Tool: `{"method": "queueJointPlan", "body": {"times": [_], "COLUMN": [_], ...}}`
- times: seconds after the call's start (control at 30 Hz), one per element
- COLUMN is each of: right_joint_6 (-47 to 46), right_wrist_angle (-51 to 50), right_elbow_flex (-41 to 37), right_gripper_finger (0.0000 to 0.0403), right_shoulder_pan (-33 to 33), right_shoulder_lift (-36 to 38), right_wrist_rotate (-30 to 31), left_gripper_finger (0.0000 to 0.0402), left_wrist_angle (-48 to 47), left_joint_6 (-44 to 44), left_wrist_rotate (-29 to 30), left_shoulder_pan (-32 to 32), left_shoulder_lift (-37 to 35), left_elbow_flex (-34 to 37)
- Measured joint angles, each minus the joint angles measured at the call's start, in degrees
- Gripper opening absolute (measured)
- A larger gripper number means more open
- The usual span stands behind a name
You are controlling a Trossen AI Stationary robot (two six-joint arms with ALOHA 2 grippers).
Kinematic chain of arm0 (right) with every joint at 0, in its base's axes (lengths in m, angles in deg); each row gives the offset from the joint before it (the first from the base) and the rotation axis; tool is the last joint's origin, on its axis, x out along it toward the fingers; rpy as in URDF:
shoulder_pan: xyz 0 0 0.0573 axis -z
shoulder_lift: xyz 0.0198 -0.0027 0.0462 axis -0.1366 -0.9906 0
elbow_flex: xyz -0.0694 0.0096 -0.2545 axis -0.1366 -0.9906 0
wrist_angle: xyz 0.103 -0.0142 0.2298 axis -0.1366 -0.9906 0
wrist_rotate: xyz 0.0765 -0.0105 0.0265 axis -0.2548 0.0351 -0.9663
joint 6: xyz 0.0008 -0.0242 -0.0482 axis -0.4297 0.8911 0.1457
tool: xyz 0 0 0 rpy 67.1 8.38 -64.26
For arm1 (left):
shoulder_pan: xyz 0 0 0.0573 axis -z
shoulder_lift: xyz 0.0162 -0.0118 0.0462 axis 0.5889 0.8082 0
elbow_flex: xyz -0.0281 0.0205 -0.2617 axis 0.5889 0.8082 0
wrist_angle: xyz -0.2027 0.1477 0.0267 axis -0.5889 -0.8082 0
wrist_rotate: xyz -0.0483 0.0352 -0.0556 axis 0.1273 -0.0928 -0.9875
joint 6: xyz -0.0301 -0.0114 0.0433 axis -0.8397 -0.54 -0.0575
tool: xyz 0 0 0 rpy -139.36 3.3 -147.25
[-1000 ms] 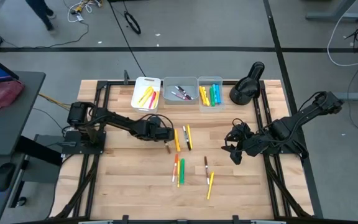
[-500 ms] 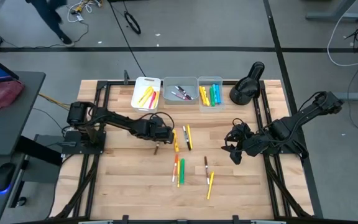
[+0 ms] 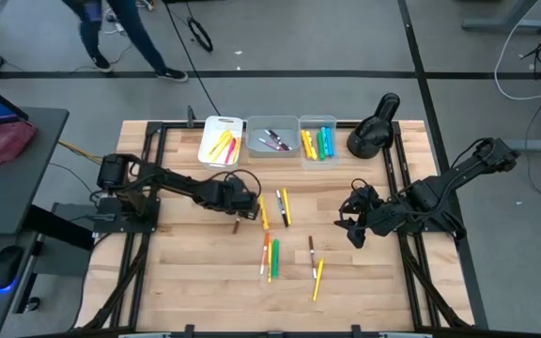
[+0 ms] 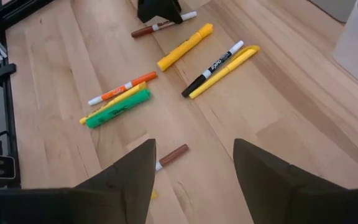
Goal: Pick & Place Markers
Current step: Put the brown marker pen into the gray bin
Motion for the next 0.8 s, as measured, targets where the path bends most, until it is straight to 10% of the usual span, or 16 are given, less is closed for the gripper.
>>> {"method": "queueJointPlan", "body": {"times": [0.8], "right_joint_6": [0.8], "right_wrist_angle": [0.1], "right_elbow_flex": [0.0], "right_gripper_finger": [0.0217], "right_shoulder_pan": [0.0], "right_shoulder_lift": [0.0], "right_wrist_rotate": [0.0], "left_gripper_finger": [0.0159], "left_wrist_angle": [-0.7], "left_joint_6": [-6.8], "left_wrist_rotate": [16.4], "left_shoulder_pan": [14.4], "left_shoulder_lift": [4.0], "left_elbow_flex": [0.0]}}
